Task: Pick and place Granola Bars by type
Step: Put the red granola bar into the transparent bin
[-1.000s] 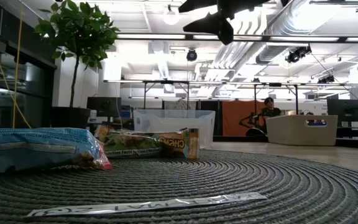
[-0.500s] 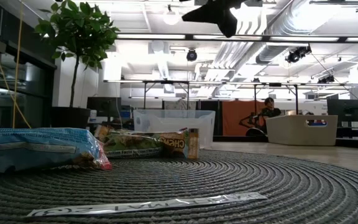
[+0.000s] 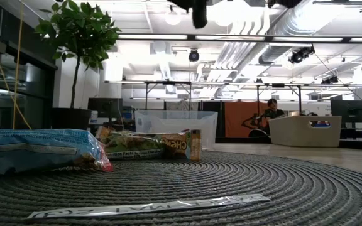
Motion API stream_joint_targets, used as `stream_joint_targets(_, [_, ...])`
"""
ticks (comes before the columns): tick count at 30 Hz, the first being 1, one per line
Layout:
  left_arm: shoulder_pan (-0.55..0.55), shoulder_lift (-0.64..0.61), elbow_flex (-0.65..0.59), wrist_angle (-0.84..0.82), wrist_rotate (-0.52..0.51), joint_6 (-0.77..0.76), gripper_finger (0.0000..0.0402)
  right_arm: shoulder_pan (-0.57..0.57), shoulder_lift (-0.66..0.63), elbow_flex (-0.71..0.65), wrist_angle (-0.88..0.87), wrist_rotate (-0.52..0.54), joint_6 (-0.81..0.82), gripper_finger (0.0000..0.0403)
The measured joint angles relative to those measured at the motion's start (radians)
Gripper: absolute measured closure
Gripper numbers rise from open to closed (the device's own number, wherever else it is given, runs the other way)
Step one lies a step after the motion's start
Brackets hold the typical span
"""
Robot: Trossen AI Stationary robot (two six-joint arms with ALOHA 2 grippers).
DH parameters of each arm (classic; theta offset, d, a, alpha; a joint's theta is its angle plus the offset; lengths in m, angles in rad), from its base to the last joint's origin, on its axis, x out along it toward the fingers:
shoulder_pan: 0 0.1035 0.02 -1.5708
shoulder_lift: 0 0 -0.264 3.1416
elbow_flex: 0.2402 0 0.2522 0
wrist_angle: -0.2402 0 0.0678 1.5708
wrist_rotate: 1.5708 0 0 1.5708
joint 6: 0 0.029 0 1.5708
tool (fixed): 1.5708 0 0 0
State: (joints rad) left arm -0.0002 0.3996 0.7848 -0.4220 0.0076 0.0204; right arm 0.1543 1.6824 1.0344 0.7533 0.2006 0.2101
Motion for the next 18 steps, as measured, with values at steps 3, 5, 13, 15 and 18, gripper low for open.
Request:
stream_joint_targets(3, [0.000, 0.000, 0.000, 0.000, 0.000, 0.000, 0.0401, -0.001, 0.039, 0.000, 0.030, -0.001, 0.042, 0.0212])
stream_joint_targets(5, [0.000, 0.000, 0.000, 0.000, 0.000, 0.000, 0.0401, -0.001, 0.051, -0.001, 0.030, 0.000, 0.083, 0.0213])
stream_joint_targets(13, [0.000, 0.000, 0.000, 0.000, 0.000, 0.000, 0.0401, -0.001, 0.058, -0.001, -0.150, -0.016, 0.229, 0.0212])
stream_joint_targets(15, [0.000, 0.000, 0.000, 0.000, 0.000, 0.000, 0.0401, -0.001, 0.058, -0.001, -0.199, -0.017, 0.278, 0.0212])
stream_joint_targets(18, [0.000, 0.000, 0.000, 0.000, 0.000, 0.000, 0.0401, -0.002, 0.059, -0.001, -0.224, -0.016, 0.318, 0.0213])
